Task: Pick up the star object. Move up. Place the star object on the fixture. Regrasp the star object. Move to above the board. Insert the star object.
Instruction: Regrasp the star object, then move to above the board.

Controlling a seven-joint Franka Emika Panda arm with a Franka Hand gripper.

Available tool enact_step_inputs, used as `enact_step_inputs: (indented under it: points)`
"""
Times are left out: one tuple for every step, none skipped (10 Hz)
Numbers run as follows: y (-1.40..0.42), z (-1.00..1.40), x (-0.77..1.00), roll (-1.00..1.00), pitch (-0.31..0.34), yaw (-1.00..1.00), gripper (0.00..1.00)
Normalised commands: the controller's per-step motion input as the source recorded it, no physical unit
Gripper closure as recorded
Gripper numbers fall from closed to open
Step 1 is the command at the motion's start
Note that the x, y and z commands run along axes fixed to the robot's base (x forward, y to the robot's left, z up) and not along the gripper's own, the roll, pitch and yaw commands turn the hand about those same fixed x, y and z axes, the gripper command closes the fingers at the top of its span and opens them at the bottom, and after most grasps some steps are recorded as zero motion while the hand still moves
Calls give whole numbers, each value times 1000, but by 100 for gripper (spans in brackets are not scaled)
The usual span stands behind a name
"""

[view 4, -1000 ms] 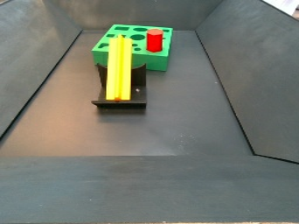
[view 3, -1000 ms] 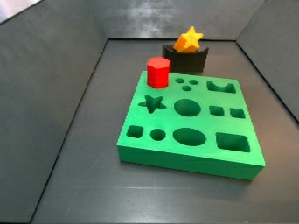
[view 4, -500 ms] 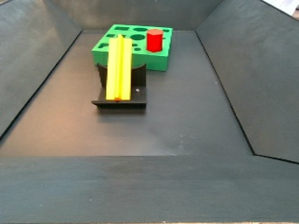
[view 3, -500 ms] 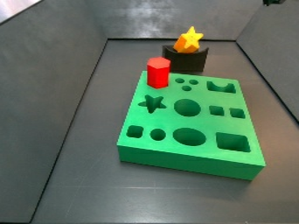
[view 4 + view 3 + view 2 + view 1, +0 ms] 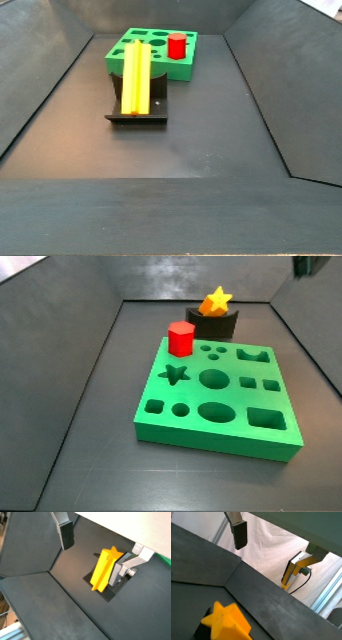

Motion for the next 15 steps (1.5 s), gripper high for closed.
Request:
enact_step_inputs:
  points:
    - [36, -1000, 60, 115, -68, 152, 0]
    - [36, -1000, 67, 100, -86, 134, 0]
    - [32, -1000, 78, 82, -108, 94, 0]
    - [28, -1000, 86, 75, -118, 63, 0]
    - [25, -1000, 94, 73, -115, 33, 0]
    - [20, -1000, 105, 73, -100, -1, 0]
    - [13, -873, 105, 74, -89, -17, 0]
    - [6, -701, 93, 73, -66, -29, 0]
    - [2, -478, 84, 70, -36, -34, 0]
    - [1, -369, 83, 67, -21, -34, 0]
    - [0, 0, 0, 0, 0, 0, 100]
    - [117, 1000, 104, -333, -61, 73, 100]
    - [116, 1000, 102, -333, -58, 66, 100]
    - [111, 1000, 92, -304, -56, 41, 100]
    - [100, 1000, 78, -219, -76, 11, 100]
